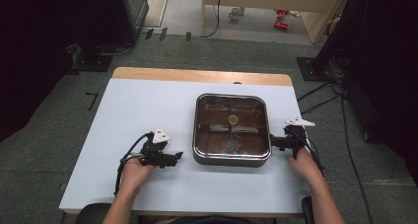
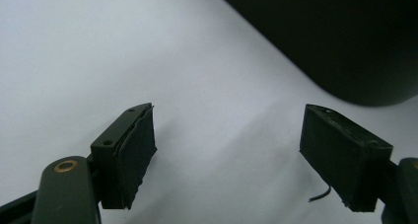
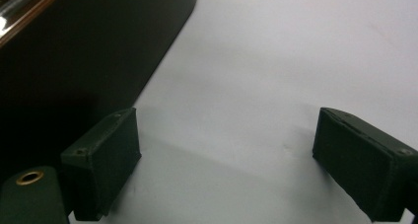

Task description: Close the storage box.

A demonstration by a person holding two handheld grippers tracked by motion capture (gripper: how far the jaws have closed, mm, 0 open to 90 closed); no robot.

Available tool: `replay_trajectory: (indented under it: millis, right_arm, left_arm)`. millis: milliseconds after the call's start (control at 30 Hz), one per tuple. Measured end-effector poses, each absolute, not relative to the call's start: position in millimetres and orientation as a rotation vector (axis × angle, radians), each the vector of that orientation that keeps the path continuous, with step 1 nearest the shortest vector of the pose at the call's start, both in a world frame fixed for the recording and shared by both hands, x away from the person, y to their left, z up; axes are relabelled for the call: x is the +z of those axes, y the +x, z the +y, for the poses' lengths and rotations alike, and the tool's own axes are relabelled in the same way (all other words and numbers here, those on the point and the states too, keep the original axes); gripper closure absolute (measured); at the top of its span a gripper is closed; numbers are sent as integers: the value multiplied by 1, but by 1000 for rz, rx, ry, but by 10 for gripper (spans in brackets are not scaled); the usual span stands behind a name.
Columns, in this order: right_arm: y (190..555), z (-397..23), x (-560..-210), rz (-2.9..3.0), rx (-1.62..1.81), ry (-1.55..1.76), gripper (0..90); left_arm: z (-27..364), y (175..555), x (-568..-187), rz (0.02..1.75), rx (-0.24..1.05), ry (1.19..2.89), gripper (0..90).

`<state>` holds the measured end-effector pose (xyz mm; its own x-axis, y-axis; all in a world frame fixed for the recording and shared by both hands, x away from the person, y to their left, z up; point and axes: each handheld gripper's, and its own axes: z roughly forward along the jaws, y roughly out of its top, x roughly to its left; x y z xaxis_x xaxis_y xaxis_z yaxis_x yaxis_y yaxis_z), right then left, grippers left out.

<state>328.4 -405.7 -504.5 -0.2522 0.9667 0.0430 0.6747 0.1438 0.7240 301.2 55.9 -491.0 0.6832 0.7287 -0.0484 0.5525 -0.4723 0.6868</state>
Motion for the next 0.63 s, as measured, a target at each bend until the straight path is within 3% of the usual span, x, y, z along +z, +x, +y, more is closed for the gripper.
replay_trajectory:
  millis: [633]
  right_arm:
    - [328, -406, -505, 1991, 893, 1568, 104]
  left_arm:
    - [51, 292, -499, 952, 418, 2165, 150]
